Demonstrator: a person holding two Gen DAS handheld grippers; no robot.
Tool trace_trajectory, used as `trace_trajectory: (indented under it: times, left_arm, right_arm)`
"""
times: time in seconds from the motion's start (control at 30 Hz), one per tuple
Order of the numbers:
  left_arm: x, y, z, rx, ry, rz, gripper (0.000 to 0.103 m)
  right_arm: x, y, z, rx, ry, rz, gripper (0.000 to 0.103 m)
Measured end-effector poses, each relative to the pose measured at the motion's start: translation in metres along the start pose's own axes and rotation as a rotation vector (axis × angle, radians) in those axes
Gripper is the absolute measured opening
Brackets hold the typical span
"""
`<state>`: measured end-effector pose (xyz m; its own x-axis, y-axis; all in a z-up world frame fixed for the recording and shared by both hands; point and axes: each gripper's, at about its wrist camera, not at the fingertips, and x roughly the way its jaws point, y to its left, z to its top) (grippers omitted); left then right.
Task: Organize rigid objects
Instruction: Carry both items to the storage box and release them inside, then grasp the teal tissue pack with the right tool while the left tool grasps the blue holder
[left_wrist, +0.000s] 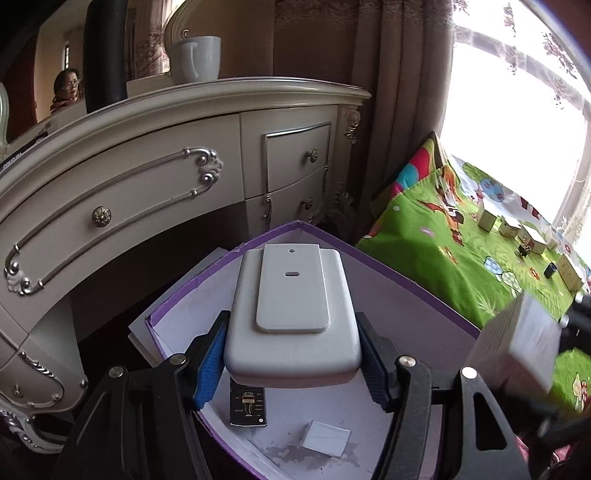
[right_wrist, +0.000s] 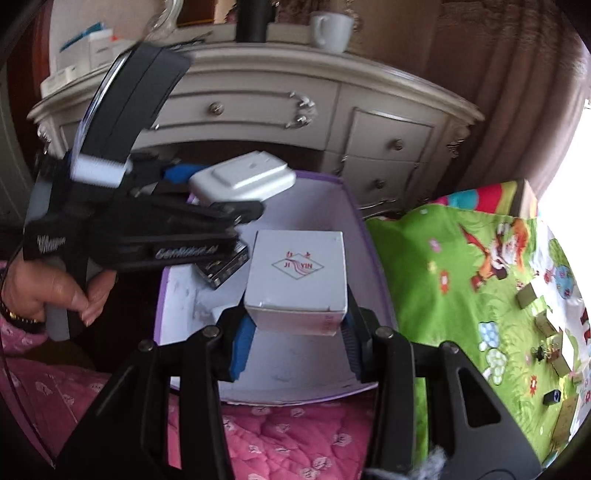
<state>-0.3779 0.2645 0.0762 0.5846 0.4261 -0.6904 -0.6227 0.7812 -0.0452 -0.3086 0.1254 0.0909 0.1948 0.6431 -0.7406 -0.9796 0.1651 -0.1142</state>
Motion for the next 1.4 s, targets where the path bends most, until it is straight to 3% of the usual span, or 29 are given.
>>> trace_trajectory:
  times: [0.17,0.27,0.33,0.4,0.43,0.63,0.83,1.03,1.13,1.27,1.4]
  left_arm:
    - [0.0,0.007,-0.001,-0.019,-0.005,0.006,0.065]
    - [-0.004,0.009,0.002,-0.026,-0.028,0.04,0.075]
    - [-0.006,0.01,0.003,-0.031,-0.041,0.063,0.086]
    - [-0.011,0.011,0.006,-0.036,-0.062,0.088,0.087]
    - [-0.013,0.01,0.007,-0.036,-0.07,0.089,0.087]
    - [-0.017,-0.012,0.016,-0.002,-0.078,0.041,0.088]
    - [-0.007,-0.085,0.021,0.135,-0.004,-0.135,0.088]
    - [0.032,-0.214,0.012,0.346,0.166,-0.41,0.088]
    - [0.051,-0.273,0.004,0.435,0.186,-0.438,0.088]
    - [0.082,-0.336,-0.006,0.475,0.226,-0.481,0.088]
    - [0.106,-0.382,-0.015,0.525,0.262,-0.475,0.088]
  right_arm:
    - [0.01,0.011,-0.004,-0.032,0.023,0.022,0.046]
    - [0.01,0.014,-0.002,-0.04,0.002,0.032,0.047]
    - [0.008,0.013,-0.002,-0.042,-0.02,0.036,0.051]
    - [0.003,0.015,-0.002,-0.041,-0.037,0.026,0.066]
    - [-0.001,0.013,-0.003,-0.033,-0.055,0.024,0.068]
    - [-0.023,-0.018,-0.015,0.066,-0.116,-0.01,0.075]
    - [-0.041,-0.097,-0.054,0.3,-0.106,-0.172,0.08]
    - [-0.082,-0.199,-0.14,0.641,-0.034,-0.452,0.084]
    - [-0.109,-0.249,-0.196,0.834,-0.021,-0.539,0.084]
    - [-0.149,-0.315,-0.281,1.091,0.023,-0.704,0.084]
    - [-0.167,-0.368,-0.341,1.242,0.081,-0.777,0.084]
